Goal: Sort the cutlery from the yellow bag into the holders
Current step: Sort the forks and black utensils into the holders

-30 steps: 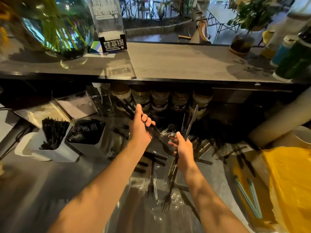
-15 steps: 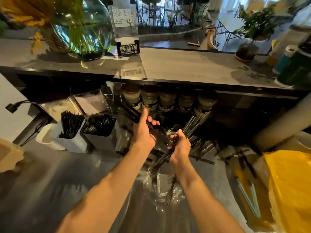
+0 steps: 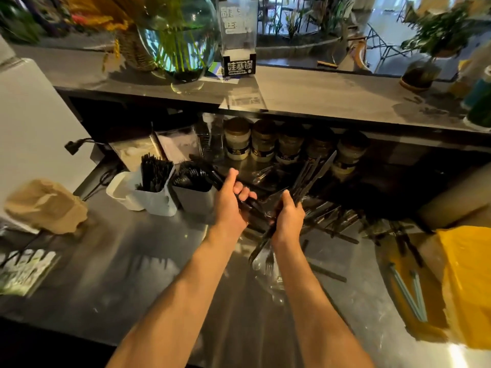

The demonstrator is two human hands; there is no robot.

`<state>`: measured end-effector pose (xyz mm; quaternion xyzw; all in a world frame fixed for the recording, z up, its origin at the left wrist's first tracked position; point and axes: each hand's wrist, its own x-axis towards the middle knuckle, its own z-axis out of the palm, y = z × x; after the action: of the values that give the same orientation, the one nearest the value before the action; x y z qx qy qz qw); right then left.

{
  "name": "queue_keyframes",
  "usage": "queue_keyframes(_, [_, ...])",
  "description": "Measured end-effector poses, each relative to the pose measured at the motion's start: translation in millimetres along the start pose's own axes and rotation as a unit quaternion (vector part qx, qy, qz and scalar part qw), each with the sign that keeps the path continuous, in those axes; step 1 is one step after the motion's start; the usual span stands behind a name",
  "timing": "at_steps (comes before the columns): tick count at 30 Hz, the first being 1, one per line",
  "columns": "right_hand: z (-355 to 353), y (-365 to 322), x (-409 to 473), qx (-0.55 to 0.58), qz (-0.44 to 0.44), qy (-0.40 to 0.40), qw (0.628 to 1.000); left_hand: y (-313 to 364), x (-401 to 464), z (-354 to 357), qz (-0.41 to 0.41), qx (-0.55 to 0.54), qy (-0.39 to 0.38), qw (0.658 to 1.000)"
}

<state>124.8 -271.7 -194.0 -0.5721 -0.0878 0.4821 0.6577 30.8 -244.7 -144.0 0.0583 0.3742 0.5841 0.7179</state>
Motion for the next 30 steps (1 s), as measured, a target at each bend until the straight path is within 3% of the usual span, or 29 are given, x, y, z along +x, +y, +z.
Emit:
queue_keyframes(10, [72.6, 25.1, -51.3, 0.079, 0.023, 0.022, 0.996, 49.8, -3.8, -39.5, 0.066, -0.013, -0.021, 0.997])
queue_keyframes(14, [89.2, 37.1, -57.2, 0.061, 0.012, 0.041, 0.997, 63.5, -9.6, -52.4, 0.059, -0.016, -0.035, 0.998])
queue_keyframes(20, [115.1, 55.7, -66.0, -0.022, -0.005, 0.017, 1.0, 83.2, 0.8, -71.2, 0.03, 0.09, -0.035, 0.995])
queue_keyframes(23, [117.0, 54.9, -62.0, -0.066, -0.02, 0.017, 0.997, 102.9, 8.7, -76.4, 0.015, 0.092, -0.021, 0.995])
queue_keyframes(25, [113.1, 46.4, -58.4, -0.068, -0.016, -0.01, 0.998, 120.5, 17.6, -82.0, -0.002, 0.135, -0.004, 0.991])
queue_keyframes(30, [118.0, 3.0, -50.1, 0.085, 0.03, -0.154, 0.984, 129.2, 30.6, -101.4, -0.053, 0.306, -0.033, 0.95])
